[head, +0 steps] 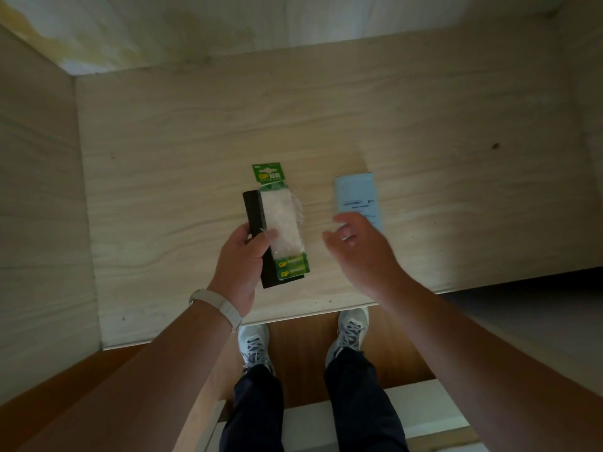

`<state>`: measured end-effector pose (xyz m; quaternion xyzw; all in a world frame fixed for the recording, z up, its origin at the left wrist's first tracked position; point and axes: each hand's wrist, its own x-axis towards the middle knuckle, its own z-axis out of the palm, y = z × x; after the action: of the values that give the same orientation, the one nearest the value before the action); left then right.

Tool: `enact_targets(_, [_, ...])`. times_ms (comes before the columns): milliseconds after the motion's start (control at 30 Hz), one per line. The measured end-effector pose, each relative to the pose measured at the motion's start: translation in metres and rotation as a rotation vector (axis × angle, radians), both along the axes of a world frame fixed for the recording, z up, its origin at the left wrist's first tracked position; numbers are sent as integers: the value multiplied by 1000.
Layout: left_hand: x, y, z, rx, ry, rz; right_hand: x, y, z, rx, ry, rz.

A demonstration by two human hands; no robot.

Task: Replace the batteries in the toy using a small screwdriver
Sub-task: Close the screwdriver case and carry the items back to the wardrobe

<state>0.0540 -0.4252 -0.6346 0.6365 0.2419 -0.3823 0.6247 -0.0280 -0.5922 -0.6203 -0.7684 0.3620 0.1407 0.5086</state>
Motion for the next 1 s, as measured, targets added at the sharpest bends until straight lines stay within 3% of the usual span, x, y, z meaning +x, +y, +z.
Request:
enact_targets(167, [-1,7,2,-34,-39,-24,11,33,7,294,0,-27])
enact_targets(500, [6,30,-7,42,-47,-13,19,41,-12,354,-18,-144])
enact_targets(733, [22,49,-20,253,-138,-22,21,38,-32,69,-25,-103])
enact_targets(1000, [27,59,-33,496,-345,-234,11,39,-52,-240,-15,15])
